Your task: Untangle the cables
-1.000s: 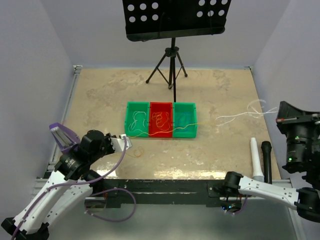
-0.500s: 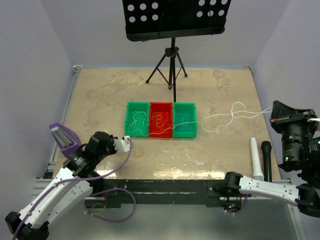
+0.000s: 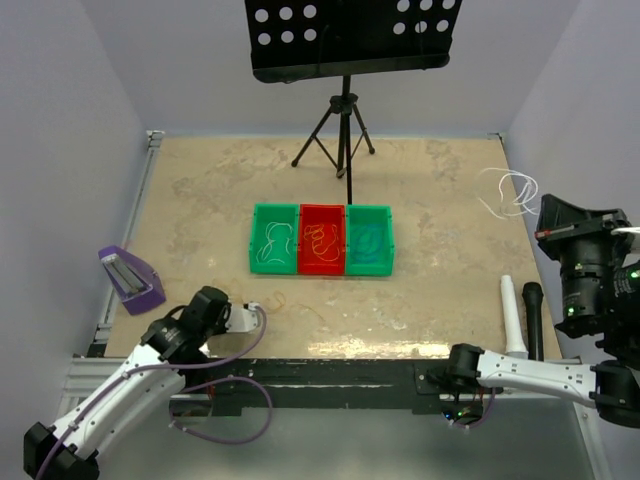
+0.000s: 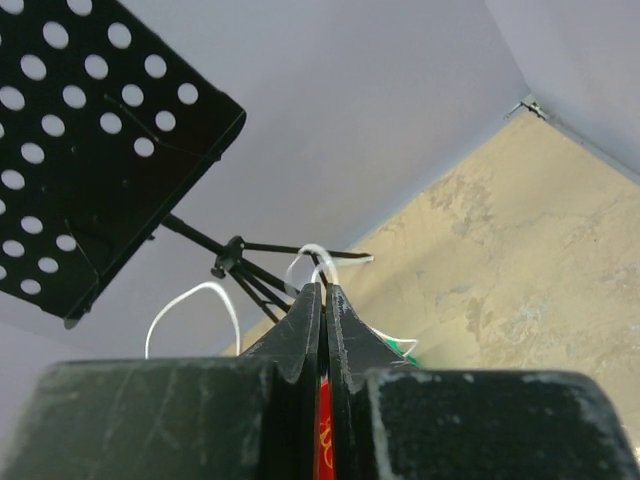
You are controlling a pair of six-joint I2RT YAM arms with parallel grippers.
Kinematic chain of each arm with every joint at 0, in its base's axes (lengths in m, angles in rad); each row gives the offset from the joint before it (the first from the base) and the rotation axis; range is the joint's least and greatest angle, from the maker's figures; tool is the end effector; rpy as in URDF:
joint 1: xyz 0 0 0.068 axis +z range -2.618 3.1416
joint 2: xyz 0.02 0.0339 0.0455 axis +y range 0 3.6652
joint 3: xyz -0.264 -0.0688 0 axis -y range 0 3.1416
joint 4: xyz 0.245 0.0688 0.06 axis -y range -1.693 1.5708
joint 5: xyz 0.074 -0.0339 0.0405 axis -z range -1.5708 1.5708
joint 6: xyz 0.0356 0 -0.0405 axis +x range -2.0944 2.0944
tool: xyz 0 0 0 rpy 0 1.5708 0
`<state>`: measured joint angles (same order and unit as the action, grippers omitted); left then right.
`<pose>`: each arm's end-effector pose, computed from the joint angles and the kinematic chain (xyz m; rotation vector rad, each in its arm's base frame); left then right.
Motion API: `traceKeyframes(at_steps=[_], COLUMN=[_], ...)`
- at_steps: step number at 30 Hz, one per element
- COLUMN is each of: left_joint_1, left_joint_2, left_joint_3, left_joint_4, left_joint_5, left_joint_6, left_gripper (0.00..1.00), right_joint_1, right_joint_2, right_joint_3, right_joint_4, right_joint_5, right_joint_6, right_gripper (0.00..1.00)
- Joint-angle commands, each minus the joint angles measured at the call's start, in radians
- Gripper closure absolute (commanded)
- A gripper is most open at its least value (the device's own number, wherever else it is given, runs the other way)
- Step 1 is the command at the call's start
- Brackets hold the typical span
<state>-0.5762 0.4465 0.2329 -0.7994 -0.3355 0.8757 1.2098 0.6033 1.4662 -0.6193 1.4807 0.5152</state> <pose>0.0827 -0.0397 0.1429 1.6243 2.0189 0.5440 0.0301 -0.0207 0.5071 0.7701 1.3586 0.3827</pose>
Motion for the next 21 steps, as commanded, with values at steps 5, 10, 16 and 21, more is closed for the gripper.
traceKeyframes(at_steps=[5,10,16,21], left_joint_1=[0.004,0.004,0.004,0.004], left_joint_2=[-0.025,-0.016,-0.008,-0.025], left_joint_3=[0.428,0.641,0.769,0.819], left_joint_4=[0.074,0.101,0.028,-0.032], left_joint_5=[0.284,0.453,0.546,0.561], left_joint_6=[-0.145,-0.159,-0.126,-0.096], left_gripper=[1.00,1.00,1.00,1.00], right_joint_1=[0.042,0.040,-0.025,-0.085], right_joint_2=[0.148,0.300,0.533,0.705], right_joint_3=[-0.158,-0.230,-0.192,-0.118], right_joint_4=[0.344,0.726,0.839,0.886], right_joint_5=[0.130,-0.025,-0.207,-0.342], right_joint_6=[-0.124,-0.314,-0.299,-0.277], right_gripper=[1.00,1.00,1.00,1.00])
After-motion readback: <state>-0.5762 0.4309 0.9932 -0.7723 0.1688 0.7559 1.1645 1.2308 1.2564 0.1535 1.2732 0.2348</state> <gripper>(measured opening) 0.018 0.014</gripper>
